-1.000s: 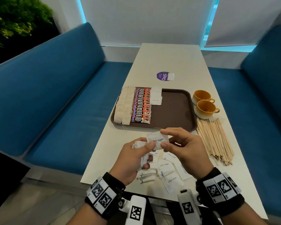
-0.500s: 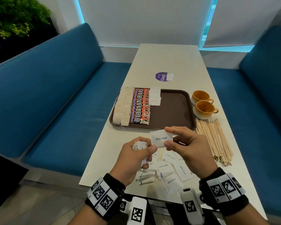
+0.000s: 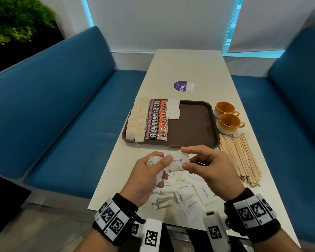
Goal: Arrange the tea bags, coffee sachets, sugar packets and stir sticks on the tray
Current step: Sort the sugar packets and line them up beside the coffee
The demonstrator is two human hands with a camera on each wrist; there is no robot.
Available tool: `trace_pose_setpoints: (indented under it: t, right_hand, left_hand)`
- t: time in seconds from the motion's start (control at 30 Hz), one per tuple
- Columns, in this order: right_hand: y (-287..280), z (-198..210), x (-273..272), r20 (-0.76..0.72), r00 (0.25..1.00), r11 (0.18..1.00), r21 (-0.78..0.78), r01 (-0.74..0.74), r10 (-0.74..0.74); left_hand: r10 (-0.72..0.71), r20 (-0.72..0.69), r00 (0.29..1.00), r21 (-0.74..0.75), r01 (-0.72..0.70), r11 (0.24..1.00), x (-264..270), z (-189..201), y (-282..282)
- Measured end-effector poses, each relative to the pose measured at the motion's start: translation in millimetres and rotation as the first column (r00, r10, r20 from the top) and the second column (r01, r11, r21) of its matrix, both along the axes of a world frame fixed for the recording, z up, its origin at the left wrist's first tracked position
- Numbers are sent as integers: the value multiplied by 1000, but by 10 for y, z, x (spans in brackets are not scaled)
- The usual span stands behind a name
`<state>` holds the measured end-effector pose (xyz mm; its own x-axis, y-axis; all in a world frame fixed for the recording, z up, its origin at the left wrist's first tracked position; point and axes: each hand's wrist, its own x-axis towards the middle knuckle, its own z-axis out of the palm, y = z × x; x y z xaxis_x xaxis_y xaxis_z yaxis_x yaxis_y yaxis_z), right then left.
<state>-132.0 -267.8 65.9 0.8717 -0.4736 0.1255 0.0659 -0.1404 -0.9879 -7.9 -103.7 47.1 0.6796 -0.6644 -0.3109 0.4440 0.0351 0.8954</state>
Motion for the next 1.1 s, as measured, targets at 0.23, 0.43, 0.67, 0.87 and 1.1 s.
trace_pose_setpoints:
  t: [0.23,0.43,0.67,0.87,1.1]
  right_hand:
    - [18,-14,-1,-19,1000,999,43,-23,24]
    - [-9,-64,59,-61,998,1000,17,1,0]
    - [-155,-16,226,-123,992,998,53,32,-26]
    - [-539,-60,728,-161,978,962,216,167,-134]
    - [-1117,-198,1518,-271,948,935,260,242,-170]
  left_hand:
    - [110,-2,994,-6,-110,994,-26,46,-40]
    - [131,-7,991,29,-131,991,0,62,-62]
    - [39,-336,941,-75,-68,995,121,33,-5]
    - [-8,-422,906,-164,-68,984,220,-132,76]
    - [11,-435,900,-120,-71,990,398,-234,82]
